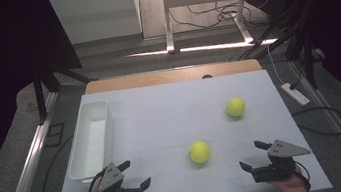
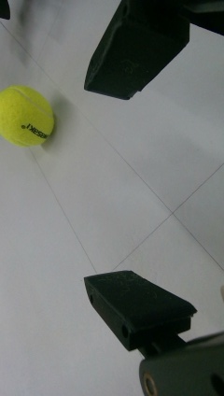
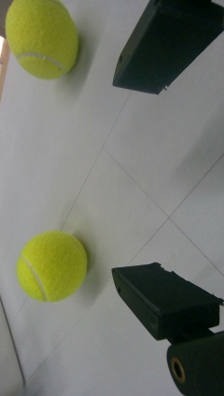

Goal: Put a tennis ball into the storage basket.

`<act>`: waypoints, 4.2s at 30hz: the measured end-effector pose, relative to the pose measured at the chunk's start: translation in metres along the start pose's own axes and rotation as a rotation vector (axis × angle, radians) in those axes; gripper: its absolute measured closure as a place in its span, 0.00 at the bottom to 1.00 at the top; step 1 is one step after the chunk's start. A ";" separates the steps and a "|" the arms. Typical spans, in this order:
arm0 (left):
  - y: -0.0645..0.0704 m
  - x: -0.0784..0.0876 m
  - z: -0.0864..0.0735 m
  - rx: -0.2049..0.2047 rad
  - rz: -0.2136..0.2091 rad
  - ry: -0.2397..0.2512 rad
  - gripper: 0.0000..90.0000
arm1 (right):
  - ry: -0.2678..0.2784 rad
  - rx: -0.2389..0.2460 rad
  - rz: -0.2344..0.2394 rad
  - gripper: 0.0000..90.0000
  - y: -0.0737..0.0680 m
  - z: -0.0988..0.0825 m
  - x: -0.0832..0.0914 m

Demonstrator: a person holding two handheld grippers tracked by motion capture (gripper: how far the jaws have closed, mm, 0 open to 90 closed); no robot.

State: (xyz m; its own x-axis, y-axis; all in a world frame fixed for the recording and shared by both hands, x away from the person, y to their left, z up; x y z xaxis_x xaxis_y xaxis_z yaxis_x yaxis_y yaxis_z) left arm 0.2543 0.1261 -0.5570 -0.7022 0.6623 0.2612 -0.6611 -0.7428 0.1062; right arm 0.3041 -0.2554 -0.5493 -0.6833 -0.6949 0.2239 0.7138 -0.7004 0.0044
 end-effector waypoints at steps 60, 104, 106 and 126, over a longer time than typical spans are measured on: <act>0.013 -0.016 0.048 -0.042 0.014 -0.011 0.10 | -0.008 0.010 -0.007 0.10 -0.002 -0.001 0.001; 0.032 -0.052 0.071 -0.056 -0.066 -0.027 0.10 | -0.012 0.013 -0.017 0.10 0.001 -0.002 0.002; 0.033 -0.053 0.071 -0.057 -0.068 -0.029 0.10 | -0.012 0.014 -0.017 0.10 0.001 -0.002 0.002; 0.041 -0.072 0.074 -0.062 -0.095 -0.046 0.10 | -0.011 0.013 -0.014 0.10 0.000 -0.002 0.002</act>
State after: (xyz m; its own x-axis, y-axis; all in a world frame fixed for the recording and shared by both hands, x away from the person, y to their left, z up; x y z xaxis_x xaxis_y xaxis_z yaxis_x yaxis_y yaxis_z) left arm 0.2975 0.0408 -0.5002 -0.6234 0.7234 0.2968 -0.7404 -0.6682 0.0735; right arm 0.3028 -0.2573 -0.5512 -0.6914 -0.6832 0.2348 0.7062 -0.7078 0.0201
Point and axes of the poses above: each handheld gripper's, and its own axes: x roughly backward along the jaws, z roughly out of its top, y roughly to its right, the point moved 8 cm from there along -x, roughly forward along the jaws, and after that the axes turned 15 degrees about y, right-handed, at the moved point
